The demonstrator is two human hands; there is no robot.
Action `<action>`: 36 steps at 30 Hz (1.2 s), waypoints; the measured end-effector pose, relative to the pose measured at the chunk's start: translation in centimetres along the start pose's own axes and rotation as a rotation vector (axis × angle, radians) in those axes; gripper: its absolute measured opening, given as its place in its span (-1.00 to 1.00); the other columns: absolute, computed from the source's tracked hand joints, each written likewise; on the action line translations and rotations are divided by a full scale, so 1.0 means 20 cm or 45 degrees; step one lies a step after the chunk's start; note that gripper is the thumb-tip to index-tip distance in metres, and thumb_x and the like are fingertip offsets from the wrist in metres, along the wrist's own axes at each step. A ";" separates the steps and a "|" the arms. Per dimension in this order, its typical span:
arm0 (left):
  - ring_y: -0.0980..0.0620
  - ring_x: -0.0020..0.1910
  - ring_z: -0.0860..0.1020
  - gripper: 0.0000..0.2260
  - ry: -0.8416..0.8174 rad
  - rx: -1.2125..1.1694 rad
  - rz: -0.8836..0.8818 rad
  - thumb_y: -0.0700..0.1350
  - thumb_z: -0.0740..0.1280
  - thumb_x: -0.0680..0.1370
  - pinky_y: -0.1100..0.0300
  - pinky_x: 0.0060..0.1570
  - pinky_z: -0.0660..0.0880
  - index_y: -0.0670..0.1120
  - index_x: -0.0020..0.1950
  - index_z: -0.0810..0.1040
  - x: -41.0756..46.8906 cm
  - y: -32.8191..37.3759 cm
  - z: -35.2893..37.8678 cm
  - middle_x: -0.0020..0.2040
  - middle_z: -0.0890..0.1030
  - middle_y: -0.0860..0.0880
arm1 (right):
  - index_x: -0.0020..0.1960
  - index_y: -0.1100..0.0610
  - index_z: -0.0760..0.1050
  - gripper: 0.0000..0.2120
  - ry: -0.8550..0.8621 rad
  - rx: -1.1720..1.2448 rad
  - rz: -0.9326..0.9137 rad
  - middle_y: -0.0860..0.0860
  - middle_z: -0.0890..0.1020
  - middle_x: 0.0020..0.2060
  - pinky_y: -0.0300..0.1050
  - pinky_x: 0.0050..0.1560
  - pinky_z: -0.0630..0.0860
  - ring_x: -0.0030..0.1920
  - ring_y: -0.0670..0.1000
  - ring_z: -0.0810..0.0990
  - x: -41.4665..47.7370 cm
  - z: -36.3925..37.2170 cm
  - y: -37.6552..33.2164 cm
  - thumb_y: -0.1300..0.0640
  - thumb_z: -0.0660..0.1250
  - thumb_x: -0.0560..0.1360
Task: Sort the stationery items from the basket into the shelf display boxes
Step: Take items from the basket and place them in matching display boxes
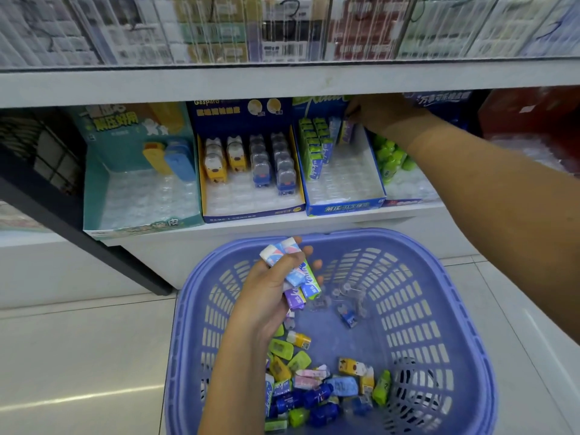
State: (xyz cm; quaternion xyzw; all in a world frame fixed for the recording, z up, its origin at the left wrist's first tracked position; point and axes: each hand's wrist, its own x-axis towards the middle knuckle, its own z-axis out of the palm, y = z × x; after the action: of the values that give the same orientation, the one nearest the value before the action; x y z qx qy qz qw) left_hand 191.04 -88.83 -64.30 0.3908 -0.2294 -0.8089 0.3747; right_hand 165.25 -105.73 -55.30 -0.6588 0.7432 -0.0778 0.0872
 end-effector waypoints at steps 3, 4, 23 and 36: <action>-0.05 -0.17 0.69 -0.80 -0.001 -0.034 0.025 -0.25 0.28 0.54 0.11 -0.28 0.62 -0.16 0.15 0.55 -0.01 0.00 0.02 -0.12 0.70 -0.06 | 0.27 0.20 0.48 -0.71 -0.018 -0.027 0.053 0.19 0.49 0.27 -0.01 0.24 0.34 0.25 0.22 0.44 -0.01 0.00 -0.02 0.19 0.22 0.57; -0.05 -0.16 0.69 -0.80 0.000 -0.042 0.030 -0.23 0.29 0.54 0.12 -0.29 0.62 -0.16 0.15 0.55 -0.01 0.00 0.03 -0.13 0.70 -0.06 | 0.30 0.19 0.45 -0.69 0.004 -0.029 0.068 0.20 0.49 0.27 -0.02 0.23 0.35 0.25 0.21 0.44 -0.04 -0.01 -0.04 0.18 0.23 0.57; -0.02 -0.15 0.68 -0.69 -0.023 0.018 0.123 0.01 0.34 0.42 0.14 -0.22 0.63 -0.18 0.04 0.59 -0.13 -0.01 0.09 -0.07 0.69 -0.17 | -0.02 0.11 0.58 -0.82 -0.014 0.797 -0.054 -0.08 0.57 -0.27 -0.34 -0.21 0.44 -0.34 -0.21 0.52 -1.13 0.28 -0.45 0.16 0.47 0.39; -0.09 -0.14 0.68 -0.76 0.024 -0.146 0.054 -0.42 0.21 0.53 0.07 -0.22 0.64 -0.21 0.12 0.53 -0.08 0.00 0.05 -0.11 0.69 -0.12 | -0.01 0.24 0.62 -0.85 0.605 0.716 0.054 0.11 0.68 -0.09 -0.55 -0.20 0.38 -0.12 -0.04 0.59 -0.42 0.03 -0.08 0.30 0.37 0.43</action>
State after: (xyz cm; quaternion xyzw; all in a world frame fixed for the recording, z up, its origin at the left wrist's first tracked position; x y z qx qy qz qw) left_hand 190.95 -87.52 -62.89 0.3713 -0.1875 -0.8088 0.4158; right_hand 167.88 -97.49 -55.22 -0.5572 0.7057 -0.4280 0.0912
